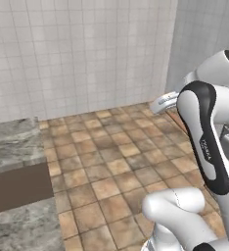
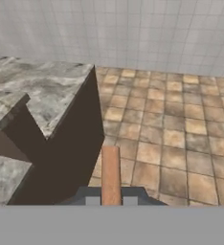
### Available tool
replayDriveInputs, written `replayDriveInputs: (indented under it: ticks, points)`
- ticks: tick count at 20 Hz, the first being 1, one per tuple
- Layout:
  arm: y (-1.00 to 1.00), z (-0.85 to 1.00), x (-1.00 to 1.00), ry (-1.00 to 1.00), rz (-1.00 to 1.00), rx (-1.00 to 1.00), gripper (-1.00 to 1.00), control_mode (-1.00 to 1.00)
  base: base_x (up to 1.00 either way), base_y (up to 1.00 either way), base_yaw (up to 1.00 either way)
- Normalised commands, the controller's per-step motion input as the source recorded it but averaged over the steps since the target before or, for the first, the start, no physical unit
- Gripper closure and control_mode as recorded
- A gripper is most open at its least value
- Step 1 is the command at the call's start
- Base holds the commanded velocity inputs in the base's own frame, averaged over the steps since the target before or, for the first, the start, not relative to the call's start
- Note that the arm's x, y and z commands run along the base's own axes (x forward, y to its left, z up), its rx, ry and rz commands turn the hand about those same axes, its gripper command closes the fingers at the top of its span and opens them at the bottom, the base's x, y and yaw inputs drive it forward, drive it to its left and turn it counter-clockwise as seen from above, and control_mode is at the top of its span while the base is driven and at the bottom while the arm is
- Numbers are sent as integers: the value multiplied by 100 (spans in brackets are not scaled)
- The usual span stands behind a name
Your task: Take a straw from the drawer in front and place it inside the glass cup on the dining counter.
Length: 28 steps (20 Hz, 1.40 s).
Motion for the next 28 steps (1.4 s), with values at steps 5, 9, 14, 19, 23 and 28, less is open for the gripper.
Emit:
replayDriveInputs:
  ticks: [5, 9, 14, 19, 23, 28]
  points:
    - [0, 0, 0, 0, 0, 0, 100, 100, 100, 7, -1]
    - [0, 0, 0, 0, 0, 0, 100, 100, 100, 7, 0]
    - [0, 0, 0, 0, 0, 0, 100, 100, 100, 0, 5]
    - [0, 0, 0, 0, 0, 0, 100, 100, 100, 0, 15]
    - [0, 0, 0, 0, 0, 0, 100, 100, 100, 0, 25]
    - [0, 0, 0, 0, 0, 0, 100, 100, 100, 0, 36]
